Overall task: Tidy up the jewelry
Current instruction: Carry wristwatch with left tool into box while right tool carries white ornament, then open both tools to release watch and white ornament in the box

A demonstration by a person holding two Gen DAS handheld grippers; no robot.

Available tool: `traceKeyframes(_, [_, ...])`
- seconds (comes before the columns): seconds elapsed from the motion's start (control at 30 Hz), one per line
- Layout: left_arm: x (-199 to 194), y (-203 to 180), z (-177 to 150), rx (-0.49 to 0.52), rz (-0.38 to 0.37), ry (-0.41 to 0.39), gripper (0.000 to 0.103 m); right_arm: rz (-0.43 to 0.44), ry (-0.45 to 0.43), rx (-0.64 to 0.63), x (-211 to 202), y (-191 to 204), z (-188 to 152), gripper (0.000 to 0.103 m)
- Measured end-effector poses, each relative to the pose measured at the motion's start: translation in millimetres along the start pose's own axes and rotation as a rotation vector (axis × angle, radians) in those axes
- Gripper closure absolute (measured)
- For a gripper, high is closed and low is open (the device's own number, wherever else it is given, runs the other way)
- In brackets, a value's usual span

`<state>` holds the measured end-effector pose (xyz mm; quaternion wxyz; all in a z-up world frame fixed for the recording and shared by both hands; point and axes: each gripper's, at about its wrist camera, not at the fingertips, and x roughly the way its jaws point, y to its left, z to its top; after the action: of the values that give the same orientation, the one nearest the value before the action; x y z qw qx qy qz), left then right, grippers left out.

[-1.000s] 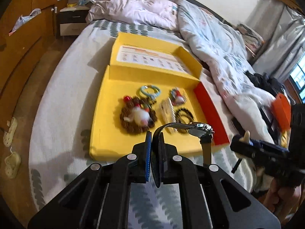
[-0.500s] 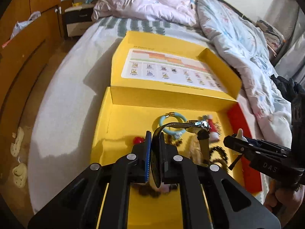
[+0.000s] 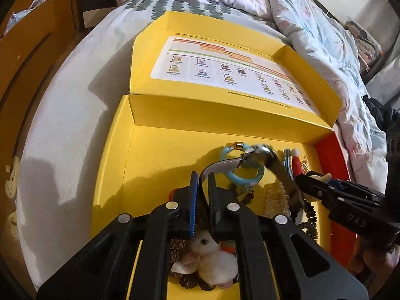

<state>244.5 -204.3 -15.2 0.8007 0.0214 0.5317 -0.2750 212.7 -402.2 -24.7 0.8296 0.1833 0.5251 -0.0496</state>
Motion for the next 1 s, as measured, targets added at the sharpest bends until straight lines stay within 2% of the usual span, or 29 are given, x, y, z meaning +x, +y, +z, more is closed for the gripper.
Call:
traceKeyframes(0.07, [-10.1, -0.4, -0.2, -0.001, 0.007, -0.021, 0.088, -0.008, -0.013, 0.006, -8.5, -0.6, -0.9, 0.064])
traceKeyframes(0.13, [-28.5, -1.2, -2.8, 0.006, 0.023, -0.063, 0.075, -0.007, -0.037, 0.013, -23.0, -1.0, -2.2, 0.062])
traceKeyframes(0.17, [-35.6, -2.1, -2.5, 0.01, 0.03, -0.081, 0.07, -0.006, -0.047, 0.014, -28.9, -0.5, -2.6, 0.057])
traceKeyframes(0.23, [-52.2, -4.2, -4.0, 0.021, 0.046, -0.12, 0.052, -0.002, -0.09, 0.018, -50.0, -0.4, -6.8, 0.048])
traceKeyframes(0.3, [-72.4, -9.4, -11.3, 0.047, 0.065, -0.158, 0.051, 0.002, -0.128, 0.018, -69.1, 0.7, -12.6, 0.036])
traceKeyframes(0.37, [-85.4, -15.3, -19.5, 0.069, 0.08, -0.177, 0.05, 0.003, -0.166, 0.016, -87.8, 3.0, -21.8, 0.036])
traceKeyframes(0.43, [-102.0, -23.5, -33.1, 0.098, 0.093, -0.211, 0.041, 0.001, -0.173, 0.015, -97.3, 6.0, -31.5, 0.036])
traceKeyframes(0.53, [-117.4, -35.2, -52.6, 0.132, 0.123, -0.258, 0.037, 0.001, -0.19, 0.012, -106.9, 14.2, -50.6, 0.036])
traceKeyframes(0.7, [-137.0, -38.1, -89.3, 0.103, 0.117, -0.3, 0.034, -0.011, -0.223, -0.002, -118.2, 26.4, -96.0, 0.036])
traceKeyframes(1.0, [-176.0, -57.7, -159.1, 0.142, 0.22, -0.447, 0.02, -0.064, -0.313, -0.049, -142.3, 50.0, -180.1, 0.035])
